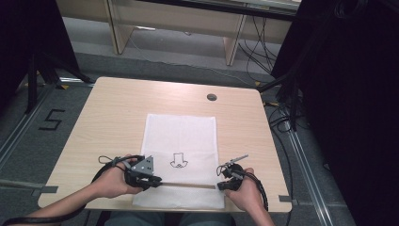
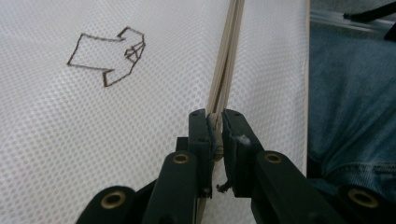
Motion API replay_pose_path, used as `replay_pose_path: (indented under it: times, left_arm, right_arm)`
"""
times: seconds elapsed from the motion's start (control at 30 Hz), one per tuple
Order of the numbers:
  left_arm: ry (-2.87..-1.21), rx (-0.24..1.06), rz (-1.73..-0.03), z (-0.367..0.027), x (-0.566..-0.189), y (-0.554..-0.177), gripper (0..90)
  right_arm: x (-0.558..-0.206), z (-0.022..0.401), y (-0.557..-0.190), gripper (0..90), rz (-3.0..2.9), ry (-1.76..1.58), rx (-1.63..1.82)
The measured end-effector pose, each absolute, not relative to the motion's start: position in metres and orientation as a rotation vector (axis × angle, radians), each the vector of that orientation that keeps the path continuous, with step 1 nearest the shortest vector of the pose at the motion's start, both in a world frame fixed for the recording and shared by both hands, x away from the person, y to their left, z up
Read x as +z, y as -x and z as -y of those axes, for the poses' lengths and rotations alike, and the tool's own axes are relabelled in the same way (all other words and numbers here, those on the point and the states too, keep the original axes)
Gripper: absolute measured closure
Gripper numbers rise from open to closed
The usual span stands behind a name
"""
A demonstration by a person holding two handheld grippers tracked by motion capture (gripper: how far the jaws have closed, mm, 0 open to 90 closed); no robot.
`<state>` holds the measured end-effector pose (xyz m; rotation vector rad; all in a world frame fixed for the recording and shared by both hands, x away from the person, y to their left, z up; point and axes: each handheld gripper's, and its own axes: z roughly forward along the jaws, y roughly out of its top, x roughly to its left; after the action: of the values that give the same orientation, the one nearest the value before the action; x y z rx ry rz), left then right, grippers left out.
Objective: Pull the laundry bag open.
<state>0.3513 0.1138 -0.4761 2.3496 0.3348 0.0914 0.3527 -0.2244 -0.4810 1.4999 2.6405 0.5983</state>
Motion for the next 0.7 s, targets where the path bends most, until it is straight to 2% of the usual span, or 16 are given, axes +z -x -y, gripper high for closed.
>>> replay_pose_path:
  times: [0.47, 0.7]
  left_arm:
    - [-2.350, 0.100, -0.356, -0.127, -0.477, -0.351, 82.4]
    - [-2.367, 0.123, -0.399, -0.150, -0.479, -0.352, 82.4]
  right_arm:
    - [-0.482, 0.224, -0.353, 90.0, -2.655, -1.465, 0.624]
    - [-0.481, 0.224, -0.353, 90.0, -2.656, -1.469, 0.609]
